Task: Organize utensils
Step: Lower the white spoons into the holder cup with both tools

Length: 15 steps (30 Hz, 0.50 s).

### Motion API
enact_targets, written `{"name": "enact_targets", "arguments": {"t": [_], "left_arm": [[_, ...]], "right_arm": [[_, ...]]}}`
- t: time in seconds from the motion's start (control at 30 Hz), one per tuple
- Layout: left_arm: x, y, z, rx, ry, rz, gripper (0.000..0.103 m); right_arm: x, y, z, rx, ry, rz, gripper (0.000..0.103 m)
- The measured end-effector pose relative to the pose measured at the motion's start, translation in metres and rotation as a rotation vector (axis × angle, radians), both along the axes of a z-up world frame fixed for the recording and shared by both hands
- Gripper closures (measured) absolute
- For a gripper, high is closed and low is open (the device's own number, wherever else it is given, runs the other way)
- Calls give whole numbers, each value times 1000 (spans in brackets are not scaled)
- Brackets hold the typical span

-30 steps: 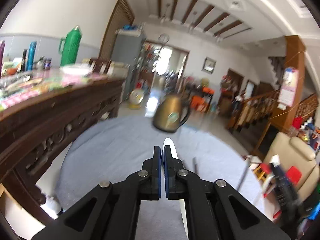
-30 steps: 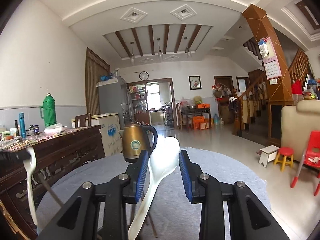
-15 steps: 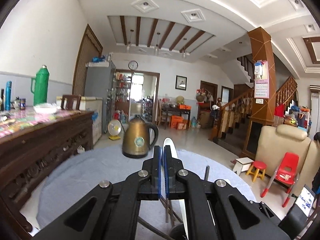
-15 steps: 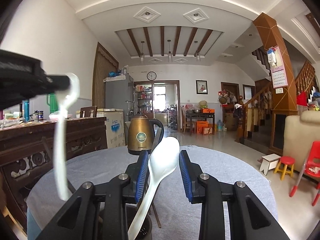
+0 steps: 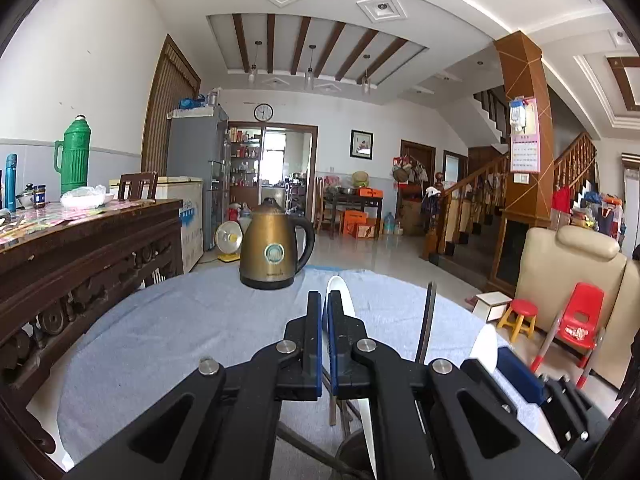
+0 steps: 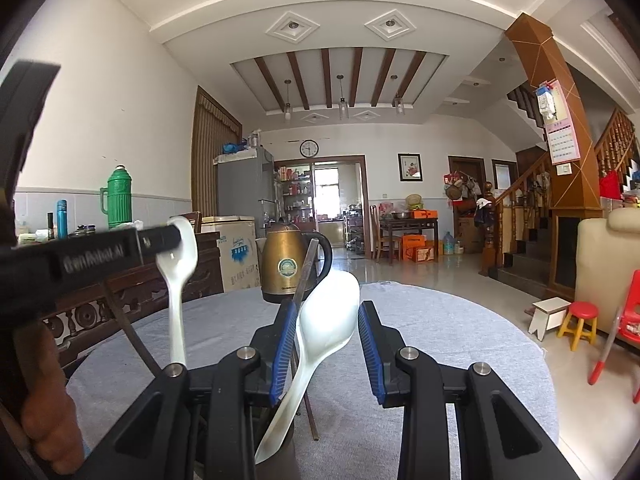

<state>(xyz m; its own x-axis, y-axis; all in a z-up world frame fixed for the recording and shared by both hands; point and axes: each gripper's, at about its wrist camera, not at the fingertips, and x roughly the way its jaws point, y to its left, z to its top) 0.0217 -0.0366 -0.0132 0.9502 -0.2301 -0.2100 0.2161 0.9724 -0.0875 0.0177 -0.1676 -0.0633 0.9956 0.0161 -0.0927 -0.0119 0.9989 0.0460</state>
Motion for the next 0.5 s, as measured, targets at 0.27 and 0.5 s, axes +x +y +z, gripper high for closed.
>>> {"name": "enact_targets", "arguments": {"t": [0.27, 0.5], "left_arm": [[-9, -6, -11, 51, 32, -30, 100], [-23, -1, -4, 79, 32, -44, 74]], "right_arm": [[-9, 0, -4, -6, 29, 28, 67], [-14, -12, 0, 56, 38, 46, 47]]}}
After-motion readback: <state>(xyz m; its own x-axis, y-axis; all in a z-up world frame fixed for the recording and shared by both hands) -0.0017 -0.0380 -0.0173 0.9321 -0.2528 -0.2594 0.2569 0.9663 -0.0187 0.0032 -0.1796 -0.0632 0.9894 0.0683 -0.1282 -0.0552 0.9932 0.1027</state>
